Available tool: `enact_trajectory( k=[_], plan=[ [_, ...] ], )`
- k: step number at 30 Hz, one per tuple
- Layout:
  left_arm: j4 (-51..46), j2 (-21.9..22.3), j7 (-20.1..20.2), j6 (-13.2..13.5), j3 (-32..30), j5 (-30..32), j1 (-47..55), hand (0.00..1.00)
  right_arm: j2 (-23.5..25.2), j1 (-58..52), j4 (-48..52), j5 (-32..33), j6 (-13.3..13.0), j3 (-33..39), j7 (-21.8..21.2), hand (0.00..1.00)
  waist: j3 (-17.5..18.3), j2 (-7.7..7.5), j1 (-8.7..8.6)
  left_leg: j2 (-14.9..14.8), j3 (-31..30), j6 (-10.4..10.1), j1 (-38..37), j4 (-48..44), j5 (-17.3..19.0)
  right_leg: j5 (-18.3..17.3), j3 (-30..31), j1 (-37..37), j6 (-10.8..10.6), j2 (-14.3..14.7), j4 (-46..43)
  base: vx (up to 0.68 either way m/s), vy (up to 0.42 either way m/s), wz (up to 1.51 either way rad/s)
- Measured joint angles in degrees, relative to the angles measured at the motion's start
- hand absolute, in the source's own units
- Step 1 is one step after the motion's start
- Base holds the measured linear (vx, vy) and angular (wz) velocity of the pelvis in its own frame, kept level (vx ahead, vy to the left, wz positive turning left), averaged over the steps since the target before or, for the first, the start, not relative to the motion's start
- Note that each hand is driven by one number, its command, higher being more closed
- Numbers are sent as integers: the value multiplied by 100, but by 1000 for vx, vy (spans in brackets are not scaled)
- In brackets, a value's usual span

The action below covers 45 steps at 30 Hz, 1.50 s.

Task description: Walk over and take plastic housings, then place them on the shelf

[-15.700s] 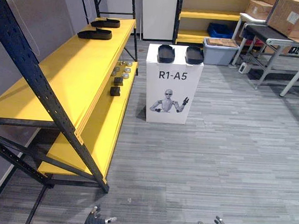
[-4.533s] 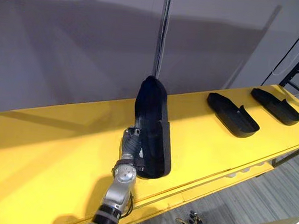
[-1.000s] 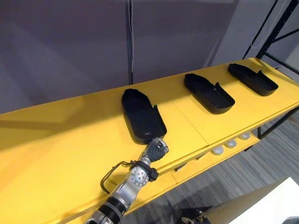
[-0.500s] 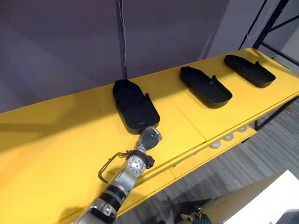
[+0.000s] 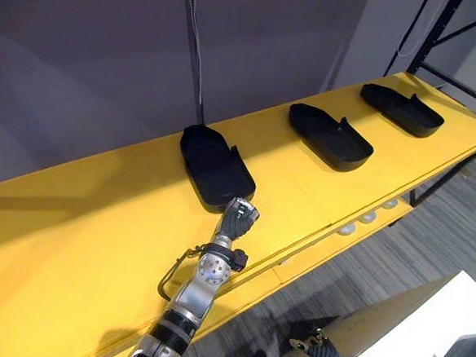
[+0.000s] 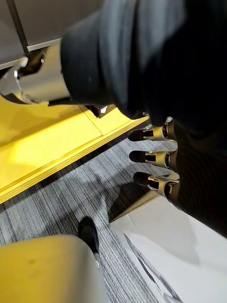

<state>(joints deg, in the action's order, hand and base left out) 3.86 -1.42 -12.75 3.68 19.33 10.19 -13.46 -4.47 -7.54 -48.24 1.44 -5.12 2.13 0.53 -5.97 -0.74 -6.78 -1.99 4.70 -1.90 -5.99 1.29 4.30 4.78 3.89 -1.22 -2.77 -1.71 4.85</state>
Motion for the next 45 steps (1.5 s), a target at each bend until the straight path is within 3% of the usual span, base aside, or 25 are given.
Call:
enact_trajectory(
  k=[3, 5, 8, 10, 15, 18, 20, 23, 26, 29, 30, 38, 45],
  plan=[
    [-1283, -90, 98, 265, -55, -287, 201, 100, -34, -16, -55, 0, 2, -2, -1, 0, 0, 4, 155, 2, -68, 0, 36, -61, 1, -7, -27, -26, -1, -6, -13, -16, -9, 10],
    [-1920, -117, 103, 446, -229, -479, 405, 100, -34, -15, -58, 0, 2, -1, -2, 0, 6, 17, 155, 3, -144, 0, 60, -92, 1, -24, -106, -43, 1, -15, -33, -17, -15, 22],
    [-2787, -111, 72, 718, -849, -860, 897, 100, -56, -24, -115, 1, 2, -2, -5, 0, 16, 36, 261, 4, -293, -1, 56, -158, 1, -130, -245, -80, 10, -25, -182, -12, -13, 27],
    [-3156, -46, -136, 869, -1697, -1021, 1413, 100, -89, -29, -196, -1, 2, -1, -5, 0, 29, 48, 395, 7, -444, 1, 46, -200, -2, -253, -380, -91, 26, -39, -367, -16, -21, 34],
    [-3281, 318, -814, 933, -3540, -1326, 2635, 100, -46, -167, -149, -11, 3, 66, 4, 0, 60, 37, 645, 75, -839, 13, -17, -158, -45, -477, -838, -230, -3, -149, -605, -10, -13, 46],
    [-2719, 508, -1081, 951, -4371, -1413, 3312, 100, 52, -267, -6, -118, 14, 1, 44, 0, 198, 29, 859, 128, -986, 12, -5, -161, -31, -554, -1019, -280, -29, -229, -653, 18, 7, 33],
    [-2046, 570, -1122, 802, -4665, -1480, 3534, 100, 108, -329, 187, -204, 16, -109, 45, 0, 265, 14, 920, 160, -1049, 53, 29, -181, -5, -582, -1117, -295, -41, -273, -672, 28, 15, 23],
    [-224, 590, -917, 382, -4775, -1568, 3593, 100, 144, -300, 506, -301, 38, -310, 42, 0, 311, -2, 943, 184, -955, 119, 75, -384, 122, -644, -1195, -297, -56, -339, -794, 11, 12, 7],
    [673, 553, -597, 633, -4937, -1680, 3413, 100, 240, -332, 618, -302, 50, -307, 57, 0, 393, -10, 933, 196, -908, 100, 62, -501, 143, -653, -1217, -379, -70, -369, -807, 2, 5, 1],
    [1279, 459, -406, 748, -4985, -1723, 3248, 100, 252, -348, 623, -300, 50, -299, 68, 0, 453, 94, 927, 167, -744, 113, 63, -506, 156, -653, -1215, -381, -70, -387, -810, -12, -5, 4],
    [1811, 352, -236, 754, -4921, -1722, 3056, 100, 251, -383, 617, -299, 51, -256, 72, 0, 448, 175, 911, 54, -411, 102, 66, -500, 145, -653, -1239, -398, -71, -402, -814, -50, -28, 14],
    [2441, -5, -173, 878, -4748, -1451, 2796, 100, 210, -387, 284, -258, 51, 14, 177, 0, 443, 210, 933, -19, -320, -14, 16, -112, -135, -613, -1209, -265, -54, -327, -685, -46, -28, 1],
    [2495, -90, -441, 909, -4708, -1536, 2757, 100, 104, -378, -54, -176, 50, 194, 294, 0, 437, 219, 968, -102, -319, -108, -23, 44, -223, -524, -1187, -285, 40, -211, -530, 3, -11, -1]
  ],
)
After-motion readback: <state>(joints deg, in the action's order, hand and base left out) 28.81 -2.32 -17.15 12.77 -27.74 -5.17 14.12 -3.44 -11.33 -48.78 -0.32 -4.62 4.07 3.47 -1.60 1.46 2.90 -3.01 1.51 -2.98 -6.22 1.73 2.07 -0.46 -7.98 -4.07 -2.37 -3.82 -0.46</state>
